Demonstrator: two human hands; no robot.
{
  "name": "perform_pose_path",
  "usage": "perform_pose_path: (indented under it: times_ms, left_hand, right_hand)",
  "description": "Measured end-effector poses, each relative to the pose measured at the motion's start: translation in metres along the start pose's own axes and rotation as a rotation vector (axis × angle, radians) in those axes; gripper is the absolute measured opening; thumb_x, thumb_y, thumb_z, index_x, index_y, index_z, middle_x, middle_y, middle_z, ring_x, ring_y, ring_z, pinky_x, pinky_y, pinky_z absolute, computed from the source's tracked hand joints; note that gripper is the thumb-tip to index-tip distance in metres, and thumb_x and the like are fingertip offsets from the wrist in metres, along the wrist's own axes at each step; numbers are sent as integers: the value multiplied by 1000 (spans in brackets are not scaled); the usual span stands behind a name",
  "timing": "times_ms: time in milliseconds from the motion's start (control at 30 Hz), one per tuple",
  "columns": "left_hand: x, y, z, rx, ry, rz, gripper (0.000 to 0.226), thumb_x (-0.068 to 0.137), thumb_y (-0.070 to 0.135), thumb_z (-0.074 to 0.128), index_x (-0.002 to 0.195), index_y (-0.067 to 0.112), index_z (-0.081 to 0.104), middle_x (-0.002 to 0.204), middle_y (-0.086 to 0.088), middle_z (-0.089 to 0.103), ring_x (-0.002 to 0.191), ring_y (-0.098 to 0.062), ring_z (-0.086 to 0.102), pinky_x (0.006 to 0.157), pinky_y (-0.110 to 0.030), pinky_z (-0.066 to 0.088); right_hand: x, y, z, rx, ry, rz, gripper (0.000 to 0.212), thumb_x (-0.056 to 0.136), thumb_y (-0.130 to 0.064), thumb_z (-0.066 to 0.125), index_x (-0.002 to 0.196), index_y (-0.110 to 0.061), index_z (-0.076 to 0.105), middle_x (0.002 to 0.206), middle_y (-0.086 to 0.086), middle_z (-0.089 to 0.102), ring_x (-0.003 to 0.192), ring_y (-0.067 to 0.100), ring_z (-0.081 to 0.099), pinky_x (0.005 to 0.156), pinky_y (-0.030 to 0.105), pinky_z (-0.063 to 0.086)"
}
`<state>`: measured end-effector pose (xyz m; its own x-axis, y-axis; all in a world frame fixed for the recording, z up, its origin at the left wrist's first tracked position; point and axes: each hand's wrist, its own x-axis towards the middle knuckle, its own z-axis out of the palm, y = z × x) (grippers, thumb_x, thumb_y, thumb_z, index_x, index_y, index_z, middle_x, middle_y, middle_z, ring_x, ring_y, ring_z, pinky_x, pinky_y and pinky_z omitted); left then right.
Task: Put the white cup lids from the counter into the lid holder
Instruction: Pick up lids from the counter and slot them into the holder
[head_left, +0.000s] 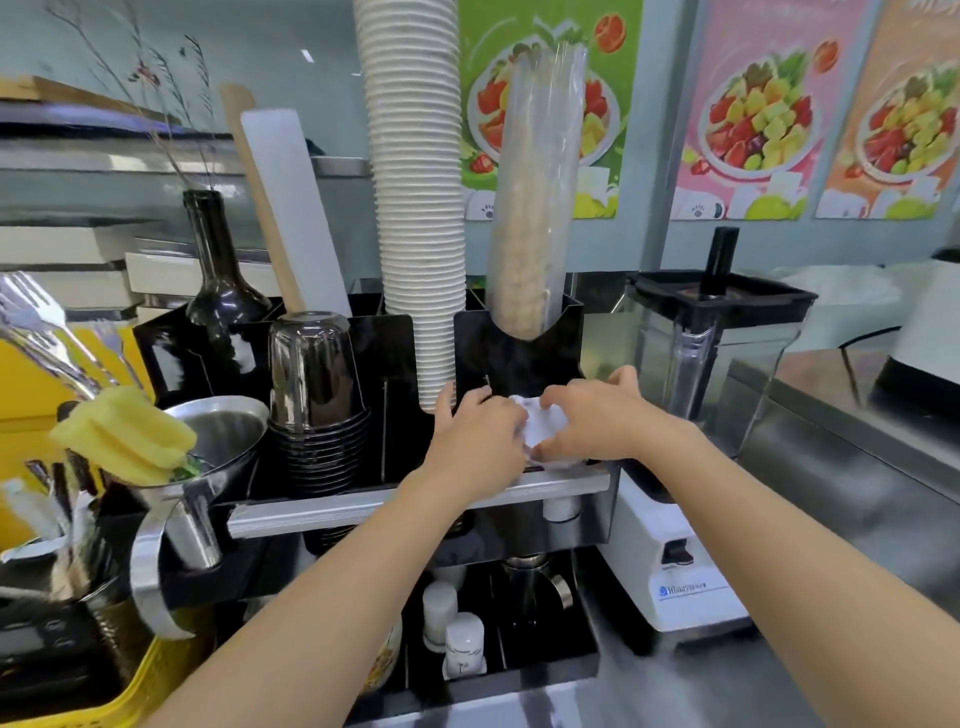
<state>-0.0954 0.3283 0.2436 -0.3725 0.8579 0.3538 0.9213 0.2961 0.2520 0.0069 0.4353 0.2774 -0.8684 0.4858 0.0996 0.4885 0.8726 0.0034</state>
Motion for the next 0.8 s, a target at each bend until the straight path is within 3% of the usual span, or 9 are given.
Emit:
perform_pose_path:
  times_ms: [67, 100, 167, 233, 300, 367, 600, 667, 800]
  left_hand:
    - [1, 0, 3, 67, -68, 19, 33, 87, 15, 37, 112, 21, 58, 127, 2, 56, 139, -27, 17, 111, -50, -9]
    - [2, -1, 4, 127, -84, 47, 35, 88, 15, 35, 114, 23, 56, 126, 1, 57, 139, -30, 15, 111, -51, -11]
    - [3, 1, 5, 285, -74, 142, 36, 89, 19, 32, 116, 22, 56, 119, -2, 61, 140, -33, 12, 108, -54, -18]
    - [6, 2, 3, 352, -100, 222, 37, 87, 19, 33, 115, 19, 57, 109, -1, 64, 138, -27, 20, 108, -52, -21]
    - [10, 2, 0, 331, -231, 251, 36, 85, 14, 35, 114, 20, 56, 97, 0, 64, 125, -21, 38, 110, -49, -19]
    - [14, 3, -4, 321, -332, 233, 35, 84, 12, 34, 110, 19, 57, 88, 0, 59, 116, -19, 43, 112, -47, -15]
    - [25, 11, -9, 392, -541, 169, 41, 87, 13, 33, 120, 24, 54, 107, 2, 59, 127, -20, 31, 111, -48, -16]
    - [26, 12, -9, 403, -565, 163, 41, 88, 14, 33, 122, 26, 52, 109, 3, 57, 129, -21, 29, 111, -48, -16]
    - [23, 13, -8, 385, -544, 165, 38, 88, 14, 34, 117, 25, 56, 108, 7, 59, 125, -20, 32, 111, -49, -15]
  right_hand:
    - [4, -3, 1, -25, -148, -15, 13, 74, -43, 49, 71, -31, 44, 67, -7, 51, 73, 16, 49, 82, 43, 18]
    - [5, -5, 1, -23, -203, -18, 15, 76, -39, 48, 66, -31, 39, 63, -7, 49, 69, 15, 48, 85, 45, 19]
    - [9, -5, 2, -12, -276, -14, 14, 81, -39, 47, 79, -26, 50, 68, -6, 52, 75, 18, 50, 85, 47, 23]
    - [11, -7, 1, 11, -340, -3, 27, 85, -37, 47, 101, -18, 55, 80, 0, 56, 82, 23, 52, 79, 41, 31]
    - [12, -9, 0, 62, -370, -7, 28, 86, -33, 48, 103, -13, 57, 80, 2, 57, 71, 20, 52, 63, 30, 39]
    - [12, -11, 0, 85, -378, -8, 26, 86, -29, 48, 102, -12, 59, 71, 1, 55, 60, 16, 50, 50, 26, 35]
    - [16, -12, 1, 62, -397, 0, 30, 83, -15, 47, 108, -17, 64, 64, -2, 52, 53, 13, 45, 48, 24, 35]
    - [17, -12, 1, 39, -419, -3, 34, 83, -10, 46, 109, -19, 64, 70, -1, 55, 60, 16, 48, 52, 25, 37]
    - [18, -14, 0, -33, -453, -25, 36, 84, -8, 43, 116, -18, 58, 107, 7, 61, 82, 22, 52, 66, 29, 40]
